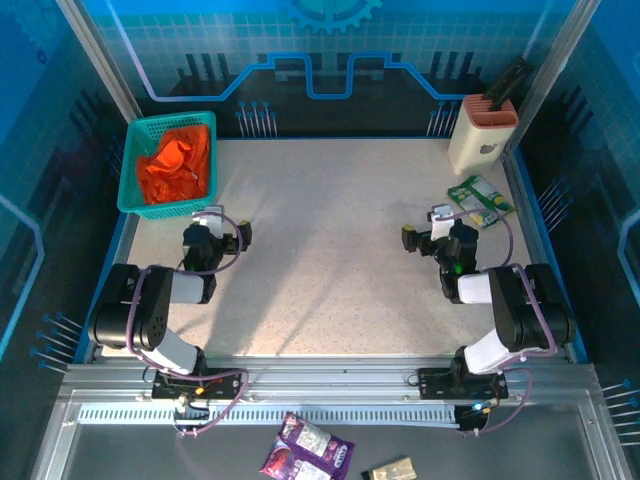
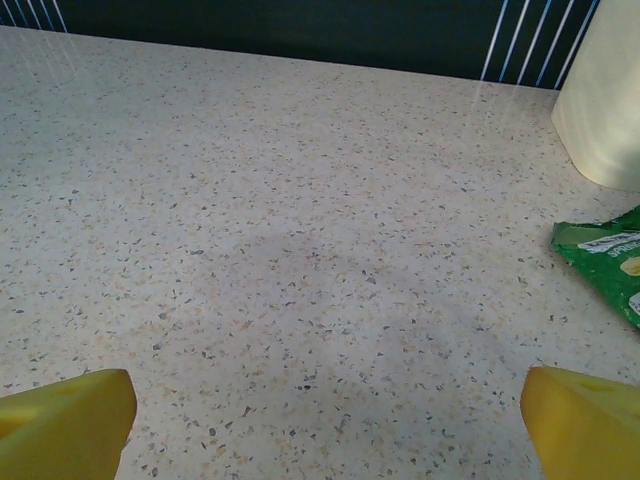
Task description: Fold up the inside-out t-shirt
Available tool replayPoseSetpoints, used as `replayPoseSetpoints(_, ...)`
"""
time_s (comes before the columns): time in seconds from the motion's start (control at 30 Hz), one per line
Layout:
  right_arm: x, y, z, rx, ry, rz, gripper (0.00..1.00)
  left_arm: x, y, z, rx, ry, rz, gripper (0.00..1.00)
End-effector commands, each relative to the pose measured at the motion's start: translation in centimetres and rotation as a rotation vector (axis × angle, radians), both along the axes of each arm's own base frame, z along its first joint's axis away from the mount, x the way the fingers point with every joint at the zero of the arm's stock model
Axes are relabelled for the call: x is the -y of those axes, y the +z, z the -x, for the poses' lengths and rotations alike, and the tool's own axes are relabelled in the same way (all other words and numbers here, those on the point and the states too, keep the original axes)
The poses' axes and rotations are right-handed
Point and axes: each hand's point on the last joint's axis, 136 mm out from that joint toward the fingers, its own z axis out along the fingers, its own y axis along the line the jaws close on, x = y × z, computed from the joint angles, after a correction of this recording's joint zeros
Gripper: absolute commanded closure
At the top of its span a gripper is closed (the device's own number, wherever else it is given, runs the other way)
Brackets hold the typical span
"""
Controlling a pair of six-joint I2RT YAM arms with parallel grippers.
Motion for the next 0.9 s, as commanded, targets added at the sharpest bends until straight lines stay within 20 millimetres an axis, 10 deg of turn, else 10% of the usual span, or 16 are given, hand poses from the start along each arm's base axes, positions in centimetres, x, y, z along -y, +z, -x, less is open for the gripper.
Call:
replayPoseSetpoints(0.0,-0.1,0.7,-0.5,0.018,0.017,-0.006,0.0,0.4,0.5,-0.4,0.012,-0.027,-0.001,0.01)
replayPoseSetpoints(0.6,0.5,0.7,-0.7,0.011,-0.028,0.002,0.0,0.6,0.6,-0.3,0.016,-0.036,-0.005,0.01)
replayPoseSetpoints(0.87,-0.2,5.4,-0.2,0.024,-0.043,0.076,0.0,-0.9,6.0,1.7,0.018,0.079,-0.006,0.01)
